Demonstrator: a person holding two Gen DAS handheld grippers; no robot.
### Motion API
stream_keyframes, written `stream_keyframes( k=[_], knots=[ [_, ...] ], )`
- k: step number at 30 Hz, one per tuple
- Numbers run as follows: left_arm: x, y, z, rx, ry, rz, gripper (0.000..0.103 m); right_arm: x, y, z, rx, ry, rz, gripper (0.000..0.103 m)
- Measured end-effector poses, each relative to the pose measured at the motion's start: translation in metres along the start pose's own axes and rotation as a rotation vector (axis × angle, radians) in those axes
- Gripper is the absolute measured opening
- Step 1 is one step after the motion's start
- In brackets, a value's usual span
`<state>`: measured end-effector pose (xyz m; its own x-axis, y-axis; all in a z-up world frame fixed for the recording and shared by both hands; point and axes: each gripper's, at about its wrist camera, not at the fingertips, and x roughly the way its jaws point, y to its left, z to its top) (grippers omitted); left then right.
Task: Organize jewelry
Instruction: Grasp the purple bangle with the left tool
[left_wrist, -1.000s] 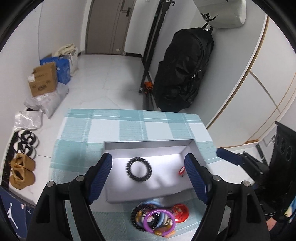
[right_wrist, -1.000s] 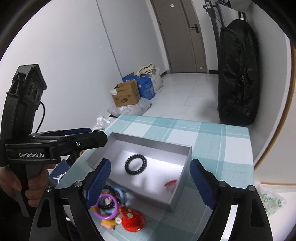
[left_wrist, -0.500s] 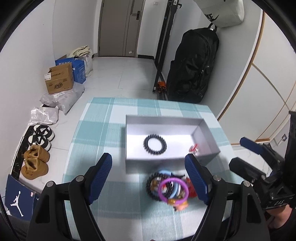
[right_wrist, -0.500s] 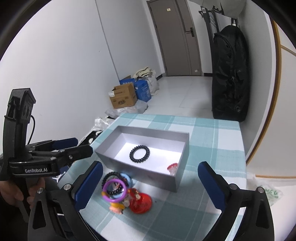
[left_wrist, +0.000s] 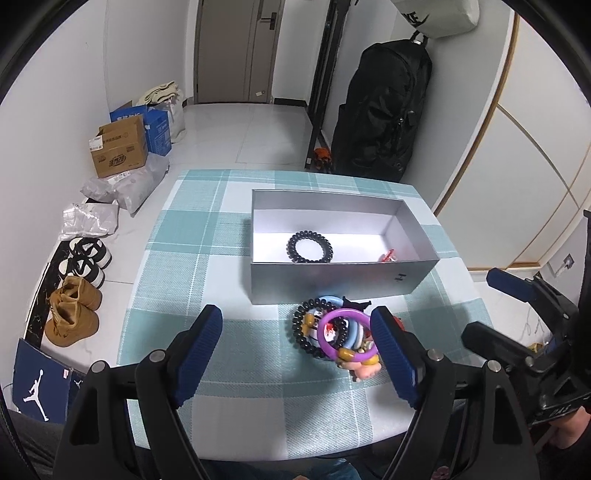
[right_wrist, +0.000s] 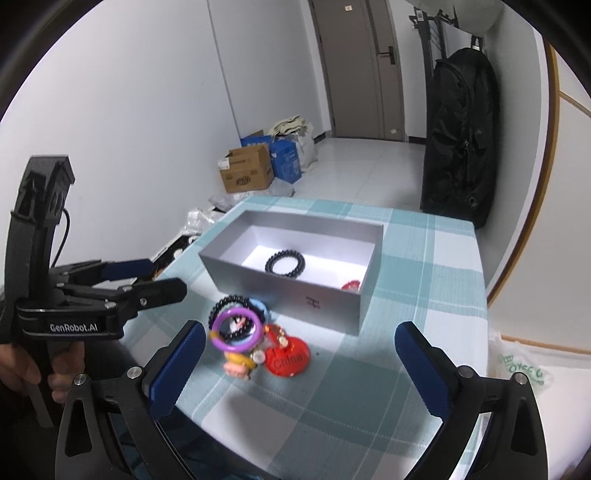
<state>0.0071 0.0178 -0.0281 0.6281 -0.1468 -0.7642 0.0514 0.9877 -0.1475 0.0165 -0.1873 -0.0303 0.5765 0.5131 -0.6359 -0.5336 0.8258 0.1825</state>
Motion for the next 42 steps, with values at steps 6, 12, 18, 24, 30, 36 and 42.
stream_keyframes(
  k=[6, 12, 18, 24, 30, 36, 42],
  knots=[
    [0.004, -0.008, -0.005, 0.035, 0.017, 0.005, 0.079, 0.005, -0.002, -0.004, 0.004, 0.03, -0.007, 0.103],
    [0.017, -0.012, -0.009, 0.063, 0.071, -0.008, 0.079, 0.012, -0.007, -0.006, 0.024, 0.069, -0.034, 0.103],
    [0.032, -0.014, -0.012, 0.066, 0.139, -0.042, 0.079, 0.015, -0.018, -0.007, 0.07, 0.089, -0.039, 0.103],
    [0.042, -0.027, -0.012, 0.108, 0.174, -0.053, 0.079, 0.018, -0.029, -0.007, 0.125, 0.105, -0.029, 0.103],
    [0.05, -0.034, -0.01, 0.126, 0.196, -0.039, 0.079, 0.019, -0.033, -0.007, 0.147, 0.108, -0.019, 0.103],
    [0.053, -0.033, -0.01, 0.13, 0.202, -0.028, 0.078, 0.02, -0.036, -0.007, 0.162, 0.11, -0.01, 0.103],
    [0.054, -0.03, -0.01, 0.134, 0.208, -0.027, 0.058, 0.02, -0.037, -0.006, 0.17, 0.108, -0.009, 0.103]
  ],
)
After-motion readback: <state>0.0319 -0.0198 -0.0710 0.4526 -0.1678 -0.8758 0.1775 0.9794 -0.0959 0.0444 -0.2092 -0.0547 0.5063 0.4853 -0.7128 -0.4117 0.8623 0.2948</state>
